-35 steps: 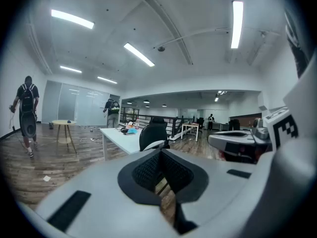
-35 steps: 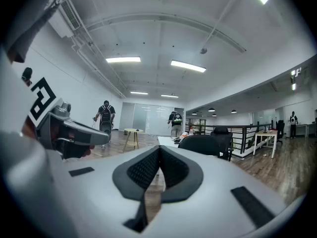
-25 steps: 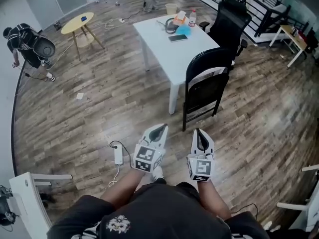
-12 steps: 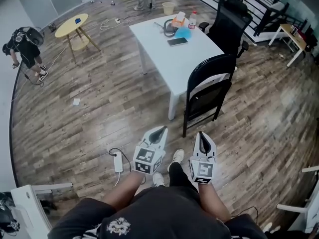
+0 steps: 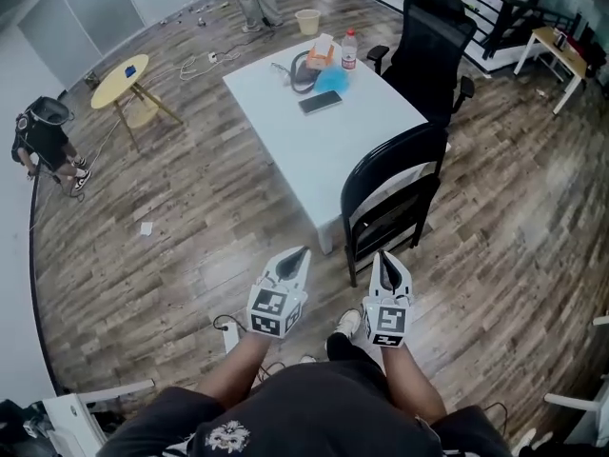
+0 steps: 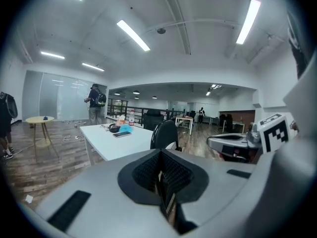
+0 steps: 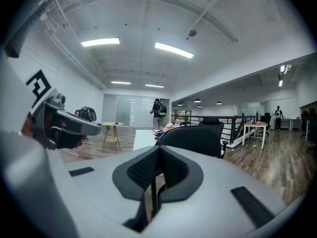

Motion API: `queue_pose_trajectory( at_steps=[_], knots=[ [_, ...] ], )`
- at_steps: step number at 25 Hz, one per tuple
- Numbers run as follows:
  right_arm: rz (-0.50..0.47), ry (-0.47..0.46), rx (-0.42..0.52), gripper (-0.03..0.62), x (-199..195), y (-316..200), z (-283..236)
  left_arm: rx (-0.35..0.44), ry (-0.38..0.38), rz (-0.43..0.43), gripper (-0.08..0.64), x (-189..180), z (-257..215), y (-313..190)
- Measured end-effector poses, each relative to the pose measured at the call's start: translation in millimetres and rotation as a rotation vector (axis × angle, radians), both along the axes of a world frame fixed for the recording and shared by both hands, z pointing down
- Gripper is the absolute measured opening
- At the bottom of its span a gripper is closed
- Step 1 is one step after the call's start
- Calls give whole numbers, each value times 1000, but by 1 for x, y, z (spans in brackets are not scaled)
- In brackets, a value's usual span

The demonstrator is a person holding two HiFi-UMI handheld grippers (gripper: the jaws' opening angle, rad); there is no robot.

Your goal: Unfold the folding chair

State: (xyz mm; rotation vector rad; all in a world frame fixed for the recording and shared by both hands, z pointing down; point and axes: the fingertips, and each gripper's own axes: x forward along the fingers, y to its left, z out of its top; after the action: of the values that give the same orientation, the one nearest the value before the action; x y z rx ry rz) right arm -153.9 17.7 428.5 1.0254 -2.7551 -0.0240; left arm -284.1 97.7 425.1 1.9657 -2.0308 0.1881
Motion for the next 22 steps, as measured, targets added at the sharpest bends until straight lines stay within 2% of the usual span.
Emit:
queue_pose_trajectory(
  at_steps=[5,8,12,18,22],
  knots=[
    [-19,-6,-1,14,-18,-57,-3,-22,-33,-1,5,-22,-7,-68],
    [12,-2,-19,14,-18,-85,3,-11,-46,24,5,-25,-17,-109],
    [61,5,-45,14,-23,-115,10,-35,-49,84,5,-27,-21,-156],
    [213,28,-106,14,-29,-168,29,-60,-67,212,5,-39,-22,-223],
    [378,35,-207,14,-28,-208,57,-98,-28,318,5,-46,-20,-275]
  ],
)
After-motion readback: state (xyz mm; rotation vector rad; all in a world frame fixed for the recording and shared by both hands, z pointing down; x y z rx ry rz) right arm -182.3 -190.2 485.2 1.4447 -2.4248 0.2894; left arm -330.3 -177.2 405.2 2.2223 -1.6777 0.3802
